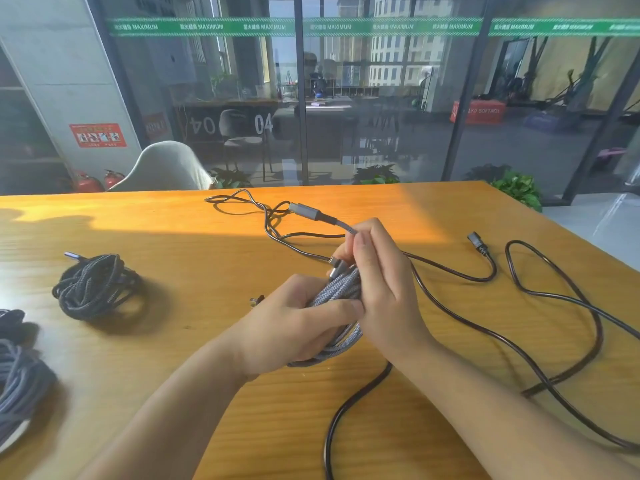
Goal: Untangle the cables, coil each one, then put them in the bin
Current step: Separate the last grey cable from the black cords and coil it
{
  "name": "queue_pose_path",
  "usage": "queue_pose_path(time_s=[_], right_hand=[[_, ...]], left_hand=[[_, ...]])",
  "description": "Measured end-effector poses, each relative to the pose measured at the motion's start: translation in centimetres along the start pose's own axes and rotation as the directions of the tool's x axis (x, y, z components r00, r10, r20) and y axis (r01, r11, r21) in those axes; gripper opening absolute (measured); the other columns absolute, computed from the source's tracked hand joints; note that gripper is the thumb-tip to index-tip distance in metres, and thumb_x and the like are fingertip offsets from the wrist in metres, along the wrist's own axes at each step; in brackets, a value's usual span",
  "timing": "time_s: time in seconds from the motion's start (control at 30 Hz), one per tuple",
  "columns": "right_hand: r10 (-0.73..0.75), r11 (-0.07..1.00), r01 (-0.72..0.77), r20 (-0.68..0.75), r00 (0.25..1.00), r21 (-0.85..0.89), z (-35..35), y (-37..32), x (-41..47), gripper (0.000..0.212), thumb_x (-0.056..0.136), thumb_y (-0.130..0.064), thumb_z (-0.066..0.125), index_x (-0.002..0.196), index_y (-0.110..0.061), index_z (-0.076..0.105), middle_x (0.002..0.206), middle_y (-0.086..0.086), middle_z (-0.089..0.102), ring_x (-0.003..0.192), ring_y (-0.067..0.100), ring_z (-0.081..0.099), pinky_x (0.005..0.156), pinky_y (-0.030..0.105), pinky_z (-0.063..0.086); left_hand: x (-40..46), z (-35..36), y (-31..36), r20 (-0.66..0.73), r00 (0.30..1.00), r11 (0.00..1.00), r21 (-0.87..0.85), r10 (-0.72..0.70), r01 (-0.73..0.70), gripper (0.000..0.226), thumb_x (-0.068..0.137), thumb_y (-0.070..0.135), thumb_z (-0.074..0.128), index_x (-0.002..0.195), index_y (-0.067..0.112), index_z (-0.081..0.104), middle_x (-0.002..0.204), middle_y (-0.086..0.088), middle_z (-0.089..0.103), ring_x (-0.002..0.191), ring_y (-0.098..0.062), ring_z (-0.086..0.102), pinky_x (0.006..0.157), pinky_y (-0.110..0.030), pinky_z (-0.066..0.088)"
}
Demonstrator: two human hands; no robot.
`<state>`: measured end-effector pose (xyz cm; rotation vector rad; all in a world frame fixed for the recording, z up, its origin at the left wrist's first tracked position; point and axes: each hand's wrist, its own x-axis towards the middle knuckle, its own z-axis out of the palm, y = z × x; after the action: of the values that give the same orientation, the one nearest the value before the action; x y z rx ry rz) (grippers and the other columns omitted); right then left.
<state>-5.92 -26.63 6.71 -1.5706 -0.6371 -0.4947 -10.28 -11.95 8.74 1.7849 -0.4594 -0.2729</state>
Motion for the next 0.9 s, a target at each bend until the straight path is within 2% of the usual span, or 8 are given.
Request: queue_pose_path(time_s=[0.2, 0.37, 0.47, 0.53, 0.6, 0.67, 0.8, 0.9], right_hand=[[-0.004, 0.997, -0.006, -0.123, 0.992, -0.078, -0.2, -0.2, 0.7, 0.032, 0.111, -0.022, 0.033, 0.086, -0.01, 0.048, 0.075, -0.004, 0.053, 0.072, 0.019, 0.053, 0.067, 0.034, 0.045], [0.079, 0.996, -0.085, -0.143, 0.987, -0.034, -0.3, -0.4, 0.6, 0.032, 0.11, -0.028, 0.036, 0.085, -0.011, 0.048, 0.071, -0.009, 0.047, 0.067, 0.014, 0.044, 0.063, 0.028, 0.038], [0.129, 0.989, -0.122, -0.08, 0.988, 0.089, -0.5, -0.5, 0.7, 0.029, 0.107, -0.034, 0.048, 0.088, -0.012, 0.056, 0.072, 0.001, 0.051, 0.07, 0.019, 0.046, 0.066, 0.029, 0.04], [0.164, 0.977, -0.157, -0.038, 0.986, 0.147, -0.6, -0.3, 0.6, 0.028, 0.102, -0.036, 0.056, 0.087, -0.013, 0.062, 0.078, 0.017, 0.052, 0.074, 0.026, 0.047, 0.07, 0.036, 0.041], [0.188, 0.968, -0.178, -0.039, 0.981, 0.177, -0.6, -0.1, 0.6, 0.028, 0.099, -0.032, 0.061, 0.081, -0.012, 0.063, 0.073, 0.016, 0.045, 0.071, 0.027, 0.041, 0.069, 0.039, 0.037], [0.207, 0.965, -0.192, -0.069, 0.976, 0.18, -0.6, 0.1, 0.6, 0.03, 0.099, -0.03, 0.062, 0.078, -0.008, 0.061, 0.069, 0.009, 0.04, 0.068, 0.024, 0.037, 0.065, 0.036, 0.034], [0.221, 0.968, -0.201, -0.128, 0.967, 0.15, -0.5, 0.2, 0.6, 0.032, 0.103, -0.028, 0.062, 0.079, -0.007, 0.062, 0.067, 0.007, 0.043, 0.065, 0.021, 0.04, 0.061, 0.036, 0.036], [0.249, 0.963, -0.226, -0.174, 0.953, 0.143, -0.4, 0.3, 0.6, 0.031, 0.106, -0.026, 0.061, 0.083, -0.005, 0.063, 0.07, 0.021, 0.046, 0.066, 0.025, 0.044, 0.057, 0.045, 0.04]], left_hand=[[0.9, 0.5, -0.3, -0.242, 0.964, 0.99, -0.056, 0.113, -0.13, 0.037, 0.087, 0.031, 0.071, 0.082, 0.002, 0.048, 0.053, 0.004, 0.034, 0.043, -0.014, 0.024, 0.042, -0.021, 0.023], [1.2, 1.0, -0.7, -0.411, 0.872, 0.953, -0.024, 0.265, -0.3, 0.048, 0.084, 0.053, 0.074, 0.115, 0.024, 0.051, 0.053, 0.006, 0.044, 0.047, -0.019, 0.03, 0.046, -0.025, 0.027], [1.1, 1.2, -0.9, -0.429, 0.828, 0.93, 0.111, 0.362, -0.349, 0.038, 0.089, 0.054, 0.07, 0.11, 0.027, 0.054, 0.056, 0.005, 0.049, 0.049, -0.021, 0.03, 0.049, -0.029, 0.024], [1.1, 1.3, -1.1, -0.407, 0.833, 0.927, 0.143, 0.376, -0.348, 0.035, 0.094, 0.052, 0.071, 0.105, 0.023, 0.055, 0.058, 0.013, 0.057, 0.045, -0.008, 0.039, 0.048, -0.021, 0.031], [1.2, 1.3, -1.2, -0.399, 0.838, 0.928, 0.167, 0.373, -0.334, 0.034, 0.092, 0.053, 0.073, 0.102, 0.024, 0.057, 0.062, 0.016, 0.06, 0.049, -0.001, 0.05, 0.052, -0.012, 0.035], [1.4, 1.3, -1.3, -0.409, 0.833, 0.928, 0.174, 0.372, -0.329, 0.029, 0.092, 0.051, 0.074, 0.102, 0.027, 0.06, 0.067, 0.015, 0.063, 0.054, 0.0, 0.053, 0.056, -0.012, 0.038], [1.7, 2.0, -1.0, -0.468, 0.786, 0.915, 0.191, 0.403, -0.356, 0.023, 0.089, 0.035, 0.068, 0.106, 0.019, 0.068, 0.069, 0.021, 0.067, 0.057, 0.005, 0.058, 0.058, -0.007, 0.04], [1.6, 2.7, -1.0, -0.507, 0.756, 0.91, 0.235, 0.414, -0.341, 0.025, 0.092, 0.032, 0.065, 0.112, 0.019, 0.073, 0.076, 0.023, 0.071, 0.066, 0.004, 0.065, 0.062, -0.006, 0.044]])
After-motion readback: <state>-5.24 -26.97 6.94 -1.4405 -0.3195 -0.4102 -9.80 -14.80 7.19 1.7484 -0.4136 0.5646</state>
